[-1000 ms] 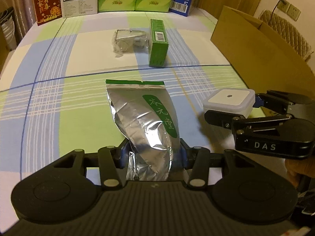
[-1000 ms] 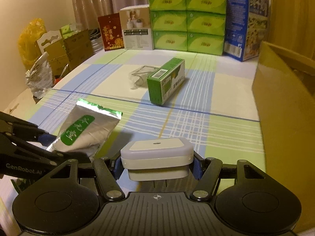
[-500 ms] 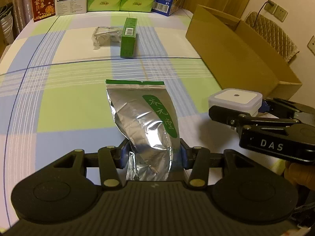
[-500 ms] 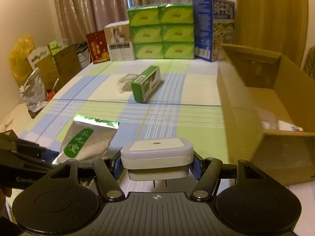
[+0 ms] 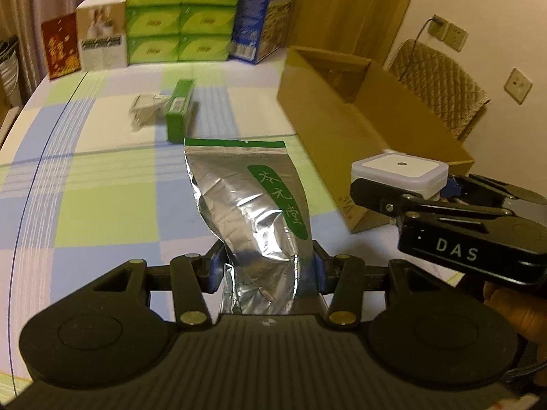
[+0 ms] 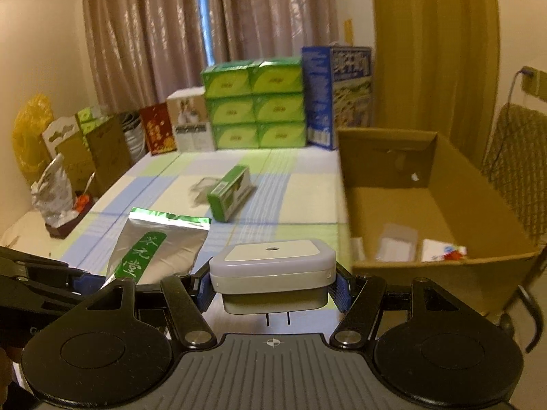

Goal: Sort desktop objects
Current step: 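Carry the foil bag and white container with both grippers over the cardboard box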

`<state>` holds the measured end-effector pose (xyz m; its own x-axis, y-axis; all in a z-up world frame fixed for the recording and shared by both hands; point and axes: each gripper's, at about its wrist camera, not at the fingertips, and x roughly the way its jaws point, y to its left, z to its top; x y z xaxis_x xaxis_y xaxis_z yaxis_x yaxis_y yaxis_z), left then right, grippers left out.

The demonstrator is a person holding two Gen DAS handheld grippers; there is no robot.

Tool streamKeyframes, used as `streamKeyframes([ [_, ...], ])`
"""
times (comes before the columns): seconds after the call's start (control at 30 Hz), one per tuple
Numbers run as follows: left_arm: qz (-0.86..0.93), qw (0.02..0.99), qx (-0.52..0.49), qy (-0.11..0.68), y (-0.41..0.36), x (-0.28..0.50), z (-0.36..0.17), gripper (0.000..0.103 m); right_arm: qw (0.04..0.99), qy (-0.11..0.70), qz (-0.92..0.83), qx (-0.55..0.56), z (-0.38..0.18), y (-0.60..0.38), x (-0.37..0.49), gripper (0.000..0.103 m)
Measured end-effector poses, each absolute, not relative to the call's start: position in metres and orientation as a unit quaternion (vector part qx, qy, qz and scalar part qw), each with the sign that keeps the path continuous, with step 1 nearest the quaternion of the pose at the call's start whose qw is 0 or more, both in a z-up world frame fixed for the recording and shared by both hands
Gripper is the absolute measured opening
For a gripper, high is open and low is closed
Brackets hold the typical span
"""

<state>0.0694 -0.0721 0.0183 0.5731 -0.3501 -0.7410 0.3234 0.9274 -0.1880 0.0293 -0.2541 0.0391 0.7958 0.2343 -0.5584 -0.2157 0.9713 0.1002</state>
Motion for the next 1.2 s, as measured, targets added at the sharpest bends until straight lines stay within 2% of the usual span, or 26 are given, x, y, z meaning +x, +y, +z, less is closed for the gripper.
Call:
streamKeyframes([
  [0.43,-0.231,0.89,-0.003,0.393,-0.125,0.068,0.052,0.044,0.961,0.266,0.077,0.028,0.069,-0.311,0.022,0.062],
  [1.2,-0.289,0.876,0.017,0.384,-0.216,0.109,0.073,0.044,0.964,0.261,0.013,0.036,0.087,-0.404,0.056,0.062],
])
